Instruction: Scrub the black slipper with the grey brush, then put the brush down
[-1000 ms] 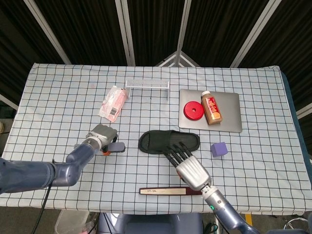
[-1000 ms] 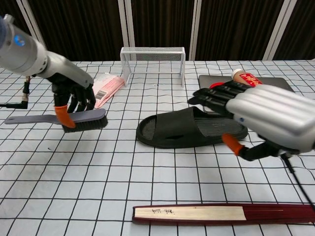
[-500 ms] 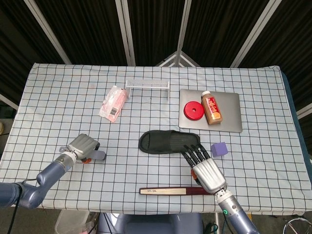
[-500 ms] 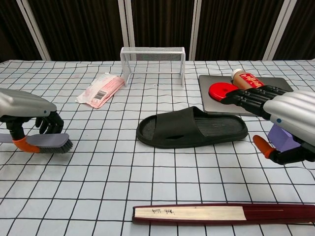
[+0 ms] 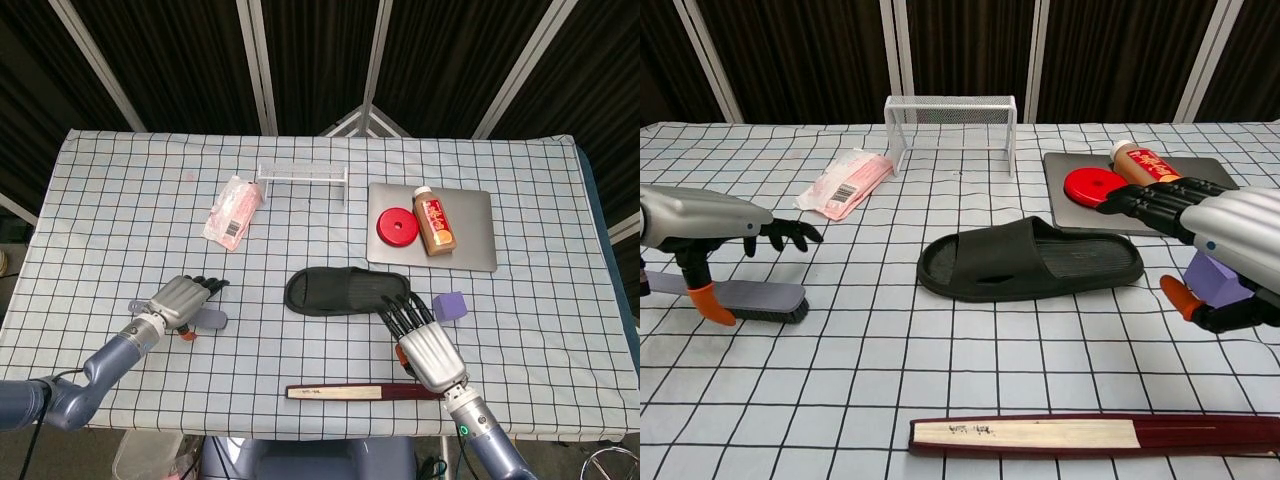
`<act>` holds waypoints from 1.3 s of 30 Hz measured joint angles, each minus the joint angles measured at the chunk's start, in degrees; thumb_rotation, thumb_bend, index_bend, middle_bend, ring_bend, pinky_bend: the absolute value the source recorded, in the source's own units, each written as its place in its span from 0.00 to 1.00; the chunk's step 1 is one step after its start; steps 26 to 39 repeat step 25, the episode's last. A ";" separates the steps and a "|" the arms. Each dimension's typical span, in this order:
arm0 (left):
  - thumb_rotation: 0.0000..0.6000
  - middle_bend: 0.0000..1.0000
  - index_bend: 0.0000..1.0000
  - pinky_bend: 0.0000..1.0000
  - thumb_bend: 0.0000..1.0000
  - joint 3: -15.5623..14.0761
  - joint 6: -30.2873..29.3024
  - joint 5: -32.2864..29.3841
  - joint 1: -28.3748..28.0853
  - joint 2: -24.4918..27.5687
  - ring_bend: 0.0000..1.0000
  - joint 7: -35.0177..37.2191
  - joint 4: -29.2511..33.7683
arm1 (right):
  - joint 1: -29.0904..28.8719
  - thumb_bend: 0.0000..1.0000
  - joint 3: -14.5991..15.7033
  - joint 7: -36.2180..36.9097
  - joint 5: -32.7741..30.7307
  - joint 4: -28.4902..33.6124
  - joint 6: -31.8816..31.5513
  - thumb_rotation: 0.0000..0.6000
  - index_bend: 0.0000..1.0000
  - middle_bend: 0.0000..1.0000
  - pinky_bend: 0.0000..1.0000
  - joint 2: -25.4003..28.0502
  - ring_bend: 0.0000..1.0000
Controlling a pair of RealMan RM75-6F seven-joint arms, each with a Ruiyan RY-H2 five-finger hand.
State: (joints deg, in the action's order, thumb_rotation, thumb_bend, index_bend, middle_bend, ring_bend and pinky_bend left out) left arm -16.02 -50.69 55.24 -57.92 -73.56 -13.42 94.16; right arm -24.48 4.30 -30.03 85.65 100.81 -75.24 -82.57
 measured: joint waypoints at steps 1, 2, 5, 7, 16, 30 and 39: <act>0.95 0.05 0.00 0.23 0.08 0.13 -0.40 1.06 0.35 0.79 0.11 0.68 0.91 | 0.16 0.67 0.11 0.02 0.15 0.18 -0.10 1.00 0.00 0.01 0.00 0.22 0.00; 0.94 0.04 0.00 0.21 0.07 0.23 -1.05 2.62 0.87 2.06 0.09 1.61 2.38 | 0.34 0.67 0.25 0.01 0.35 0.42 -0.24 1.00 0.00 0.00 0.00 0.48 0.00; 0.91 0.00 0.00 0.16 0.07 0.15 -3.55 7.66 2.54 5.90 0.01 4.45 6.62 | 1.06 0.67 0.83 -0.09 1.53 1.25 -1.14 1.00 0.00 0.00 0.00 1.53 0.00; 0.90 0.00 0.00 0.09 0.07 -0.27 -6.11 11.69 4.11 8.19 0.00 6.20 8.55 | 1.94 0.67 1.36 0.00 2.66 1.64 -2.51 1.00 0.00 0.00 0.00 2.44 0.00; 0.91 0.00 0.00 0.01 0.06 -4.19 -35.05 30.07 24.76 11.23 0.00 9.05 4.65 | 8.51 0.65 2.82 8.81 2.71 -2.28 -9.21 1.00 0.00 0.00 0.00 6.15 0.00; 0.91 0.00 0.00 0.00 0.06 -2.93 -56.56 37.01 48.25 2.99 0.00 8.72 -13.97 | 12.39 0.64 2.28 16.06 2.52 -4.82 -11.40 1.00 0.00 0.00 0.00 10.74 0.00; 0.91 0.00 0.00 0.00 0.06 -2.93 -56.56 37.01 48.25 2.99 0.00 8.72 -13.97 | 12.39 0.64 2.28 16.06 2.52 -4.82 -11.40 1.00 0.00 0.00 0.00 10.74 0.00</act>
